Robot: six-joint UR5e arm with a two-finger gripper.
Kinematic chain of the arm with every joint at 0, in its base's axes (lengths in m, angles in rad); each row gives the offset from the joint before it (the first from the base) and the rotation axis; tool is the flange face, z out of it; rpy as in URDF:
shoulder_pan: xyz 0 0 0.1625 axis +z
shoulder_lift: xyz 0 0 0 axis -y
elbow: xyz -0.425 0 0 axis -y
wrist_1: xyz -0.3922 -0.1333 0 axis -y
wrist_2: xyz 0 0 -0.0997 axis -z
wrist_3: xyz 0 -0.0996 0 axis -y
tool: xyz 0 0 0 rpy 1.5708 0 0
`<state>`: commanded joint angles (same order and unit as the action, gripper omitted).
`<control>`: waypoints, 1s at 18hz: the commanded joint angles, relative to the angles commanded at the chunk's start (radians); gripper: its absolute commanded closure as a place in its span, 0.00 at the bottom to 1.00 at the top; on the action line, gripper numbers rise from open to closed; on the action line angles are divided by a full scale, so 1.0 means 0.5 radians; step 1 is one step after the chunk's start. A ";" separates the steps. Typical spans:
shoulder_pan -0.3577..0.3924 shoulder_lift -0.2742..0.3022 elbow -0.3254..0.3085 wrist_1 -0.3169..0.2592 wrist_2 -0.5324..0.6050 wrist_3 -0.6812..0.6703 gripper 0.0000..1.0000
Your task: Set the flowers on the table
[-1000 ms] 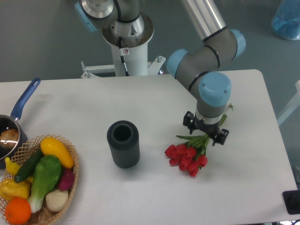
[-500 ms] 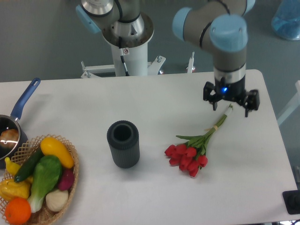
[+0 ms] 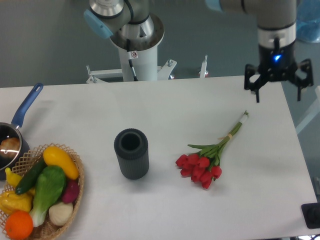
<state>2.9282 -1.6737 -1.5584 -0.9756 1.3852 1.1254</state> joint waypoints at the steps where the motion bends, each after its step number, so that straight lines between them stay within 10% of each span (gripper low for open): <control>1: 0.040 0.028 -0.028 -0.015 -0.003 0.098 0.00; 18: 0.261 0.187 -0.181 -0.061 -0.080 0.688 0.00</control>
<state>3.0588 -1.5800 -1.6490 -1.0063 1.3453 1.4696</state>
